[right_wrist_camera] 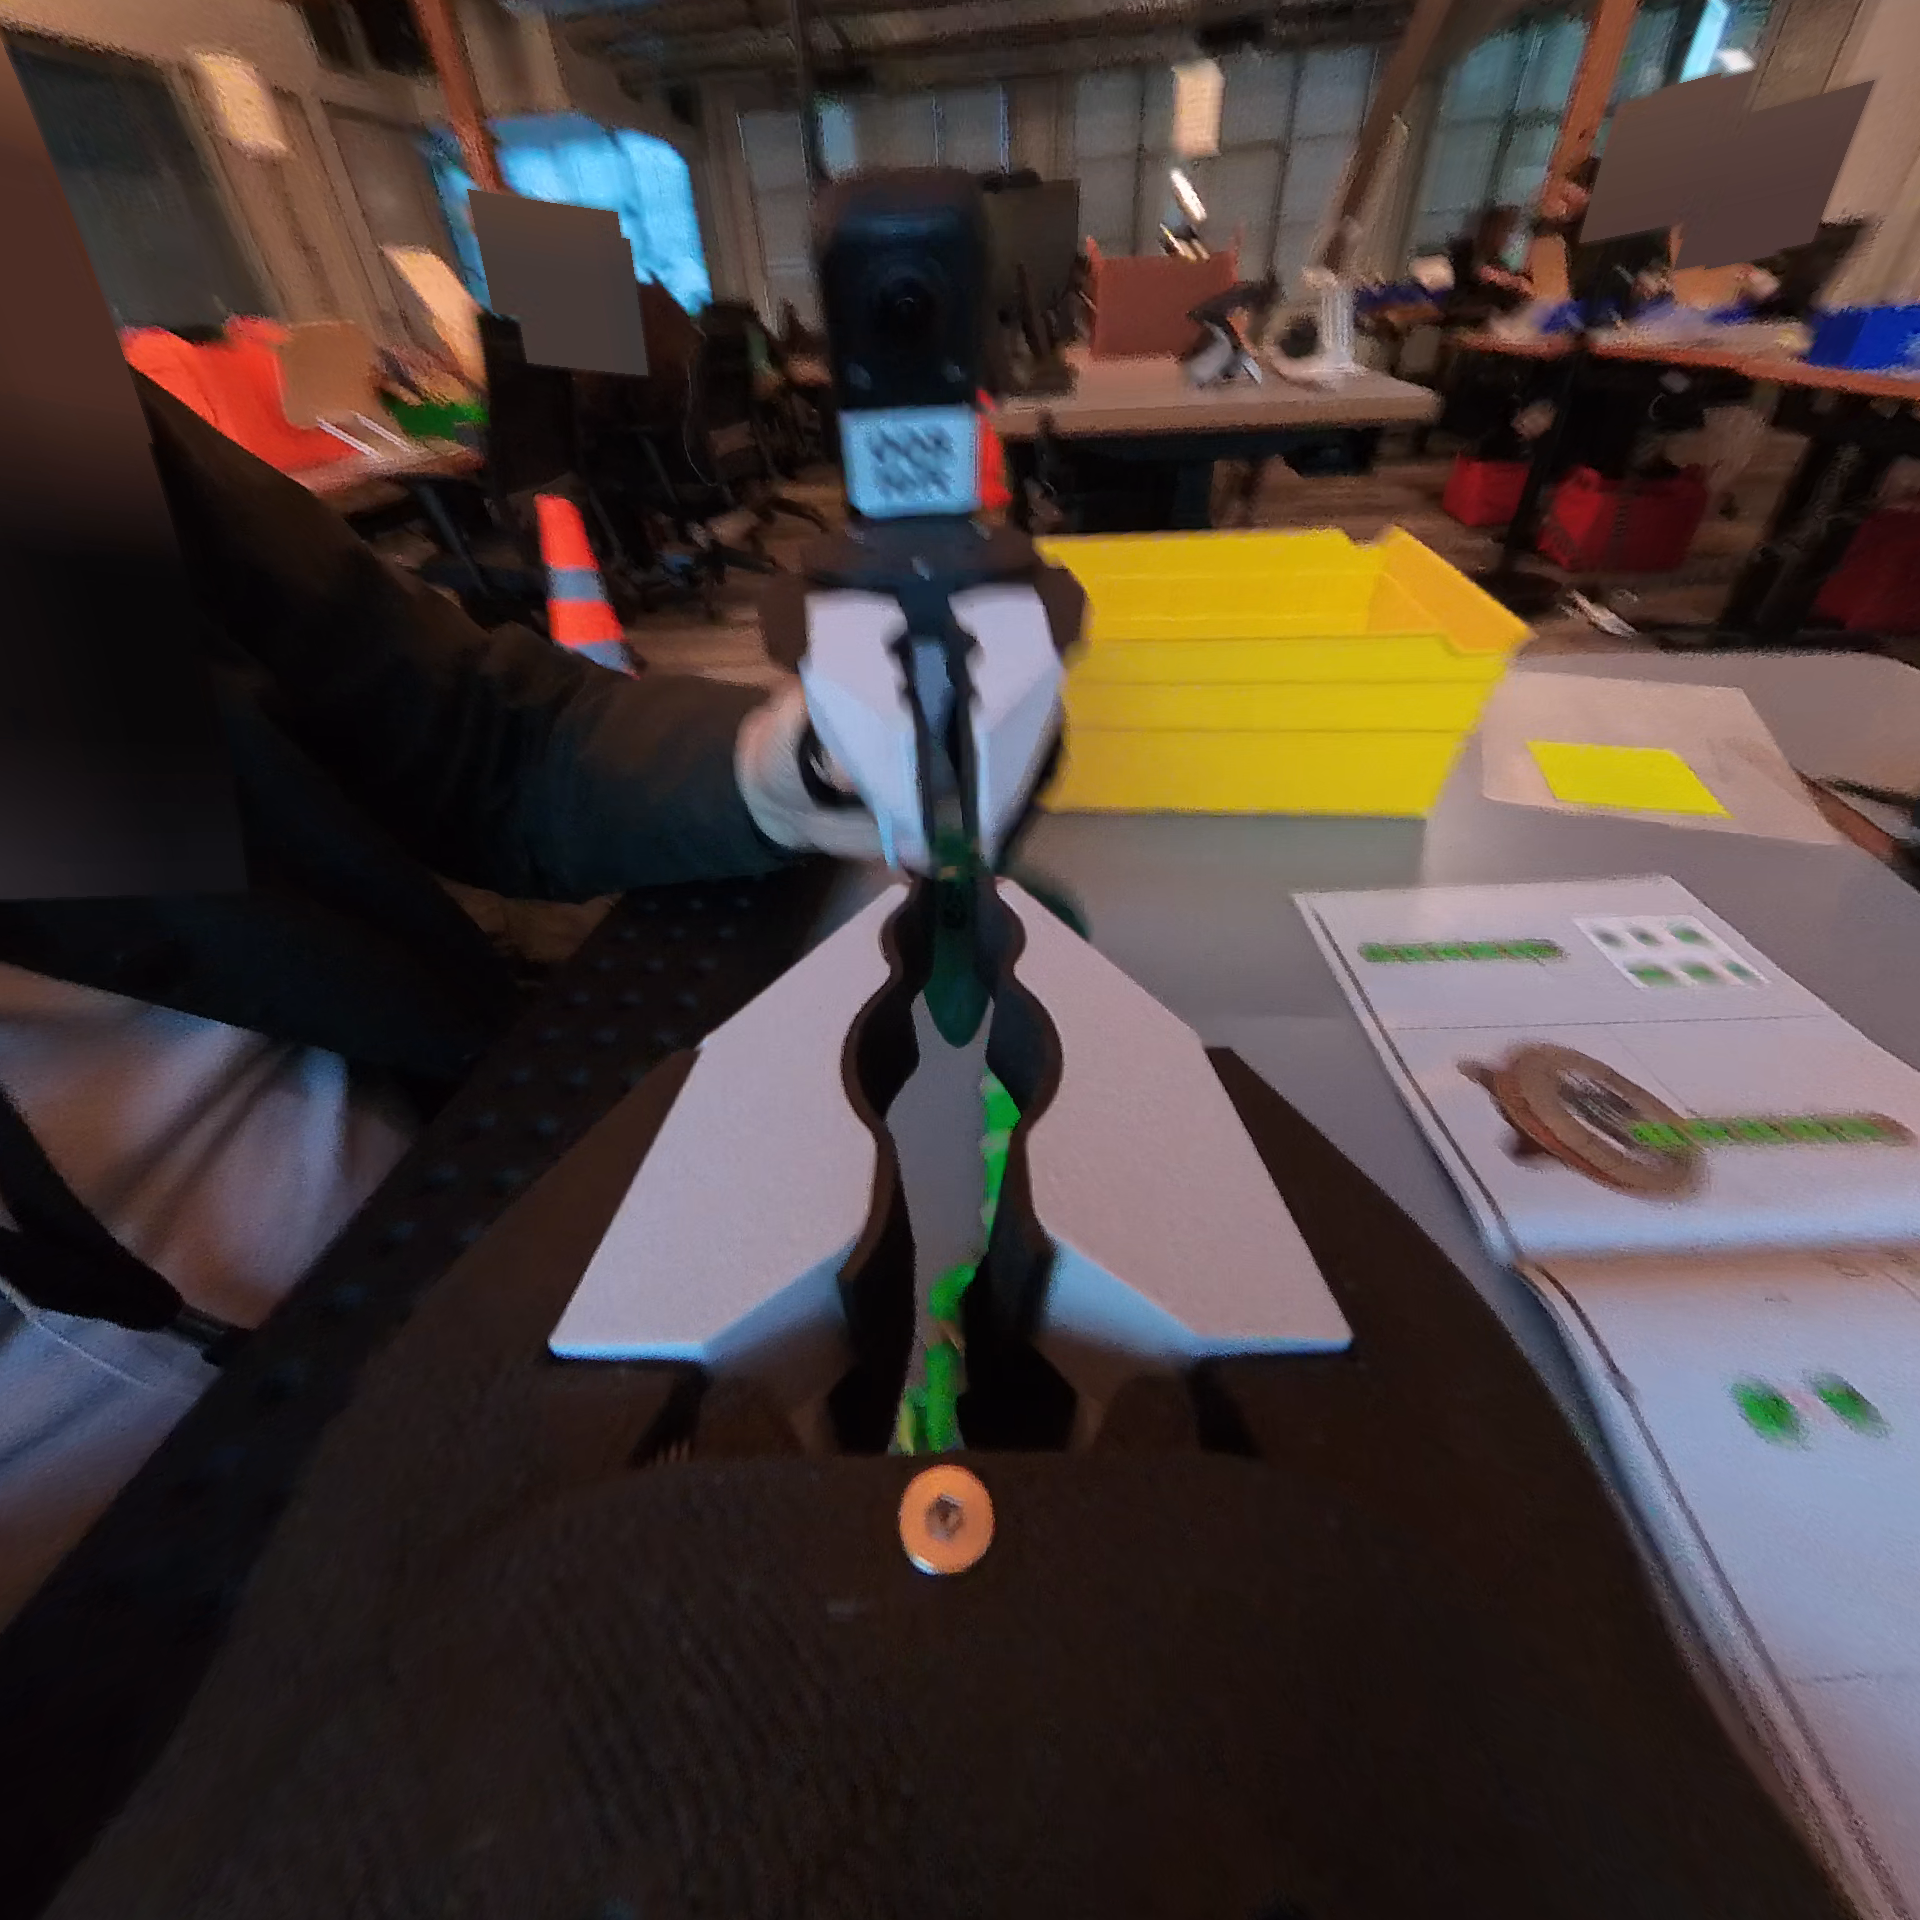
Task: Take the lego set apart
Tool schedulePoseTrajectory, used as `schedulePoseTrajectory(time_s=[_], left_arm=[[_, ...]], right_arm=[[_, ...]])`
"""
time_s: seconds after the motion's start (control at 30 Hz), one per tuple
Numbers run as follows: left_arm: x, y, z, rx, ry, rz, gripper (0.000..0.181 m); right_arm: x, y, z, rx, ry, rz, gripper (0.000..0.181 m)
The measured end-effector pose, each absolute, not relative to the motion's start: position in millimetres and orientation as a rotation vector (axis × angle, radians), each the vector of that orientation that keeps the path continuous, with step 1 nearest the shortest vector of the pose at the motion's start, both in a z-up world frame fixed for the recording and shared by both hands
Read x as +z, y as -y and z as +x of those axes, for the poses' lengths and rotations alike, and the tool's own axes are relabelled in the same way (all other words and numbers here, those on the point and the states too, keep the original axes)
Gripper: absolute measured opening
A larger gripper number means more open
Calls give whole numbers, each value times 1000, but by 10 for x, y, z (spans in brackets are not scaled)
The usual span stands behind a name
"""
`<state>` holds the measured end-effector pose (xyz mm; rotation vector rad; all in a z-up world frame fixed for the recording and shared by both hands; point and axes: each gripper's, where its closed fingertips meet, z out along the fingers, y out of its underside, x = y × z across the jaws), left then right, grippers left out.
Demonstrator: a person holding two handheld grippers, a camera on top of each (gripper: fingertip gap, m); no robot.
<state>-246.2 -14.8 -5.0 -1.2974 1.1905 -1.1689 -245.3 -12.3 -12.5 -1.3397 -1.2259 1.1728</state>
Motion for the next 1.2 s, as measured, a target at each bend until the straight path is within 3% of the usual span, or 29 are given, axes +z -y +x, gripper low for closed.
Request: schedulePoseTrajectory(time_s=[0.1, 0.27, 0.37, 0.63, 0.77, 0.87, 0.97, 1.07, 1.2], left_arm=[[566, -199, -3208, -1265, -785, -1144, 3], [289, 77, -2787, -1372, -1009, -1200, 5], [131, 166, -2607, -1511, -1058, -1258, 5], [25, -66, -2644, -1836, -804, -1416, 5], [13, -139, -2669, -1996, -674, -1436, 5], [6, -177, -2678, -2065, -610, -1438, 5], [-4, -174, -2655, -2058, -612, -1439, 5], [-28, -168, -2607, -2026, -631, -1452, 5], [-66, -243, -2590, -1961, -590, -1473, 5]], right_arm=[[268, -9, -1947, 1217, 1012, -1254, 6], [295, 53, -2027, 1339, 1027, -1250, 6], [81, 1, -2103, 1385, 1041, -1374, 6], [-999, -69, -2377, 755, 1463, -1760, 6], [-1234, -51, -2444, 712, 1529, -1806, 12], [-1054, -130, -2497, 799, 1399, -1773, 31], [-477, -182, -2568, 1010, 1138, -1577, 46], [-196, -183, -2591, 1166, 982, -1509, 42], [-188, -232, -2612, 825, 1048, -1462, 31]])
